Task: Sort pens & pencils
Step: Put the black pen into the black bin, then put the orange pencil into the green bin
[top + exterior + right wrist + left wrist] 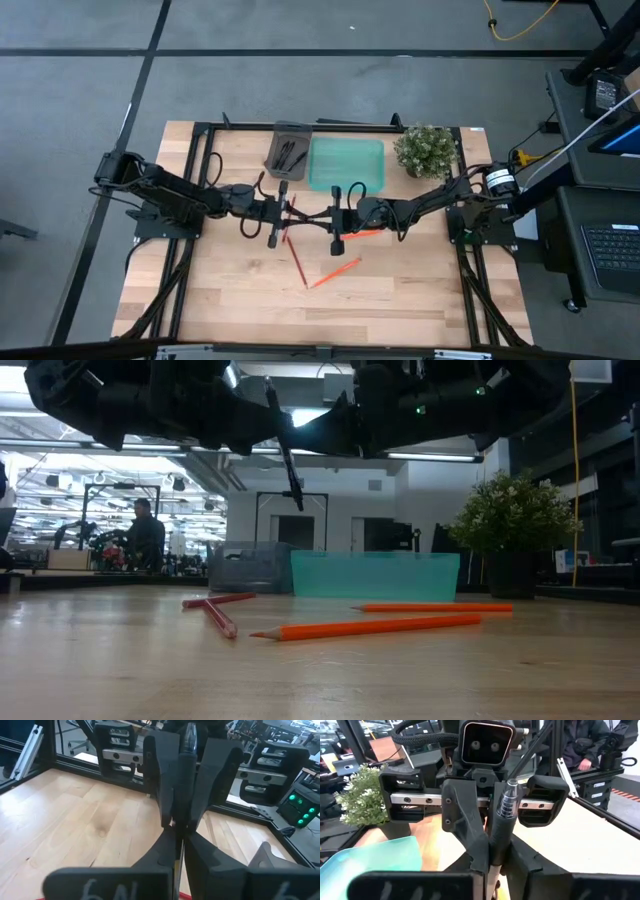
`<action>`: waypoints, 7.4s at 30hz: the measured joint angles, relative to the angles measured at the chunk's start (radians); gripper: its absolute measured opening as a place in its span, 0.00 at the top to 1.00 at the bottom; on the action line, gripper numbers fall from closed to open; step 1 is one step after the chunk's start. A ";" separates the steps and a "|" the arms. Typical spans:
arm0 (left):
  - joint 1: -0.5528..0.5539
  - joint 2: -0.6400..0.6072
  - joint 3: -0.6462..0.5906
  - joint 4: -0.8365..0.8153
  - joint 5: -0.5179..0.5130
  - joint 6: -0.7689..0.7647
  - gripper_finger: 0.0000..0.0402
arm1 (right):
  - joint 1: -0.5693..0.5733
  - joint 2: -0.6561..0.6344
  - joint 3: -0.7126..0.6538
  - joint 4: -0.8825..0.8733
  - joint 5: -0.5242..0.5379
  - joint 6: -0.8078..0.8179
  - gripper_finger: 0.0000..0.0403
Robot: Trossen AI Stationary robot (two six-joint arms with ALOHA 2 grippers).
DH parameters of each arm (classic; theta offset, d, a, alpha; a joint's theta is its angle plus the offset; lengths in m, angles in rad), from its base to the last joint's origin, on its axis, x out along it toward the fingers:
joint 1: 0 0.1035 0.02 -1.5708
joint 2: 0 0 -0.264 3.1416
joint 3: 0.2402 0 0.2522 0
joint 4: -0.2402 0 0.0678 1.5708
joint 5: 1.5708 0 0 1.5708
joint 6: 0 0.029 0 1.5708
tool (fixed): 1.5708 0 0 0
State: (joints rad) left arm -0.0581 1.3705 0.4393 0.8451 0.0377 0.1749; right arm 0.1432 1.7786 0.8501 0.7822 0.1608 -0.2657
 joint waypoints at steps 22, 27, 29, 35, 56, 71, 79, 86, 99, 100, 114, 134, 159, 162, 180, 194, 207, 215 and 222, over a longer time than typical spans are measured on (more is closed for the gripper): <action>0.027 -0.013 -0.001 -0.021 -0.013 0.042 0.92 | 0.001 -0.018 0.002 -0.086 0.028 0.132 0.74; 0.057 -0.084 0.002 -0.120 -0.028 0.046 0.92 | 0.018 -0.066 0.002 -0.261 0.124 0.194 0.63; 0.066 -0.120 0.001 -0.180 -0.028 0.046 0.92 | 0.019 -0.086 0.002 -0.373 0.124 0.242 0.60; 0.091 -0.204 0.000 -0.322 -0.123 0.038 0.92 | 0.019 -0.104 0.002 -0.603 0.062 0.379 0.67; 0.271 -0.233 0.323 -1.045 -0.393 -0.147 0.92 | -0.001 -0.104 0.001 -0.709 -0.024 0.362 0.97; 0.468 -0.079 0.385 -0.975 -0.296 -0.088 0.92 | -0.002 -0.104 0.000 -0.718 -0.024 0.332 0.99; 0.577 -0.055 0.443 -1.056 -0.140 -0.147 0.92 | -0.016 -0.104 0.000 -0.728 -0.024 0.335 0.97; 0.631 0.077 0.592 -1.240 -0.104 -0.157 0.92 | -0.050 -0.104 0.000 -0.726 -0.023 0.335 0.99; 0.682 0.360 0.861 -1.507 -0.022 -0.159 0.92 | -0.065 -0.104 0.000 -0.725 -0.023 0.335 0.95; 0.687 0.377 0.878 -1.528 -0.017 -0.161 0.92 | -0.065 -0.104 0.000 -0.725 -0.023 0.335 0.95; 0.720 0.426 0.927 -1.574 0.071 -0.139 0.92 | -0.065 -0.104 0.000 -0.727 -0.023 0.333 0.95; 0.653 0.381 0.925 -1.552 0.046 0.023 0.68 | -0.065 -0.104 0.000 -0.720 -0.023 0.336 0.95; 0.093 -0.317 0.095 -0.684 -0.016 -0.027 0.68 | 0.003 -0.105 0.000 -0.679 -0.022 0.304 0.95; 0.035 -0.342 0.024 -0.640 -0.022 -0.062 0.67 | 0.021 -0.105 0.000 -0.664 -0.023 0.282 0.95; -0.212 -0.340 -0.267 -0.150 -0.042 -0.145 0.67 | 0.054 -0.105 0.037 -0.644 -0.023 0.293 0.88; -0.221 -0.340 -0.270 -0.081 -0.065 -0.048 0.67 | 0.052 -0.105 0.315 -1.339 0.058 0.473 0.51; -0.220 -0.321 -0.270 -0.067 -0.157 -0.031 0.67 | 0.050 -0.092 0.324 -1.515 0.022 0.548 0.47; -0.219 -0.321 -0.270 -0.056 -0.156 -0.034 0.67 | 0.050 -0.043 0.271 -1.453 0.018 0.500 0.50; -0.219 -0.321 -0.270 -0.065 -0.156 -0.062 0.67 | 0.050 -0.011 0.256 -1.452 -0.033 0.462 0.50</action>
State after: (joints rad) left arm -0.2775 1.0499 0.1692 0.7802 -0.1184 0.1131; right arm 0.1932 1.7679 1.1064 -0.6698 0.1283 0.1962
